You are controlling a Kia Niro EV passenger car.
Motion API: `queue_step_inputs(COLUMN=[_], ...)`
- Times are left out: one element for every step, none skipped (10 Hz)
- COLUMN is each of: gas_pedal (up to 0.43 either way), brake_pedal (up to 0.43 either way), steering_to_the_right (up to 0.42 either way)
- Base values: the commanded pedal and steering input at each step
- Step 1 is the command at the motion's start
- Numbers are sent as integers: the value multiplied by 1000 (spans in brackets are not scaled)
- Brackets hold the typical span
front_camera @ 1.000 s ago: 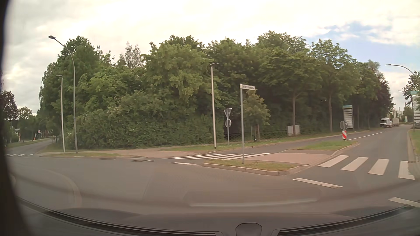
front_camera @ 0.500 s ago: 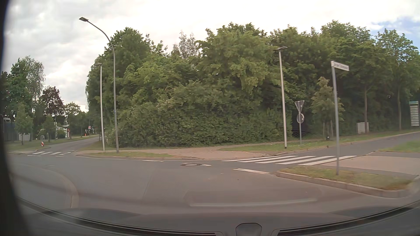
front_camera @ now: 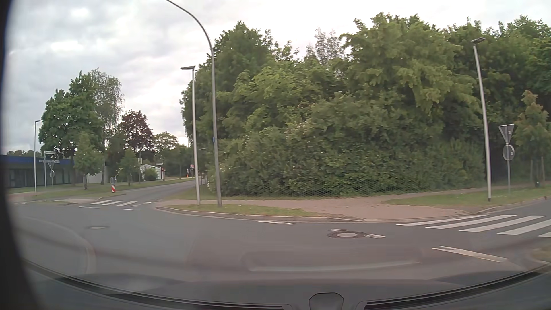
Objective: Follow the waypoints while adhering to traffic rules and regulations
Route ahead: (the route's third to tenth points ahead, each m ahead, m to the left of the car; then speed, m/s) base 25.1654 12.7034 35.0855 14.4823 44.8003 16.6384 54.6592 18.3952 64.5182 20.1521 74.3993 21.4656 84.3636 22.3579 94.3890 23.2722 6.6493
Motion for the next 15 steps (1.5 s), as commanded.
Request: queue_step_inputs(gas_pedal=[157, 157, 157, 150, 150, 150, 150, 138, 138, 138, 138, 138, 138, 138, 138], brake_pedal=[6, 6, 6, 6, 6, 6, 6, 6, 6, 6, 6, 6, 6, 6, 6], steering_to_the_right=[-321, -321, -319, -316, -312, -305, -298, -284, -269, -252, -239, -218, -194, -170, -138])
